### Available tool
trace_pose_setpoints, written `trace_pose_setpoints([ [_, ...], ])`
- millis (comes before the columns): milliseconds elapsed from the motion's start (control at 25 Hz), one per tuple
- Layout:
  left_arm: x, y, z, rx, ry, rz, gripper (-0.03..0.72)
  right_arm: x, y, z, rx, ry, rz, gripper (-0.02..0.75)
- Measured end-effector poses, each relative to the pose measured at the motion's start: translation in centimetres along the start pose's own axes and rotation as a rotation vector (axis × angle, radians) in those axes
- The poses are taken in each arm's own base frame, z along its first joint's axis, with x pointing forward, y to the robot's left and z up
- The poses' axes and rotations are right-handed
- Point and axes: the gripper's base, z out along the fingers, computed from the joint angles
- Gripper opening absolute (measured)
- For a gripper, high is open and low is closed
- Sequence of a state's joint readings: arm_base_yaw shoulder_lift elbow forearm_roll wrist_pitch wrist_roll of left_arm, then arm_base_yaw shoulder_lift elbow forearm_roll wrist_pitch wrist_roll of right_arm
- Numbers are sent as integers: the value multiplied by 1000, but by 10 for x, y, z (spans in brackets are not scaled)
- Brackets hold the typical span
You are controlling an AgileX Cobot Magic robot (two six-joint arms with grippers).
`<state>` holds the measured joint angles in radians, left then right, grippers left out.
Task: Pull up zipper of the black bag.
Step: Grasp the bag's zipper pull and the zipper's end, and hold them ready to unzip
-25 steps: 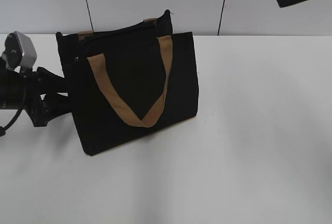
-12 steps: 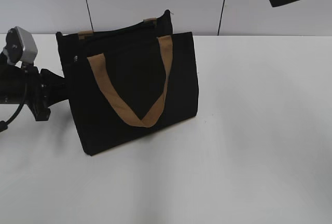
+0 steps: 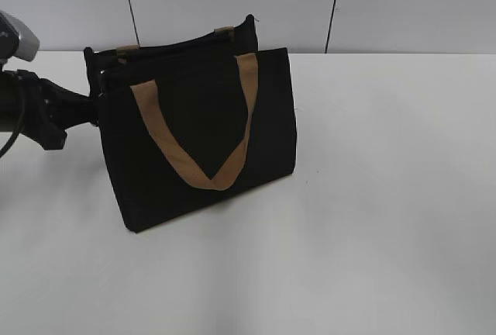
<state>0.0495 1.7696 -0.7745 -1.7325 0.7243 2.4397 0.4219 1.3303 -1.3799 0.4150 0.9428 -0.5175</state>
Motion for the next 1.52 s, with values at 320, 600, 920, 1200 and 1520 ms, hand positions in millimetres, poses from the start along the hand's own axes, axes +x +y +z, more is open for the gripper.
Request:
trace_pose_setpoints([
  [320,-37,-7,-36,-64,-30,30,7,-28,14,56,-96,47,2,294],
  [600,-55,-16,-57,-70,-34,86,7,-41,46,126,-248,108,6,294],
  [920,-60,-19,-63,-76,-34,96,7,-55,48,180,-314,108,55,294],
  [1200,-59,-19,-63,-77,-33,87,7,-57,50,203,-375,111,139,294],
  [1520,-59,-19,-63,-78,-32,86,7,-41,56,233,-389,176,161,294],
])
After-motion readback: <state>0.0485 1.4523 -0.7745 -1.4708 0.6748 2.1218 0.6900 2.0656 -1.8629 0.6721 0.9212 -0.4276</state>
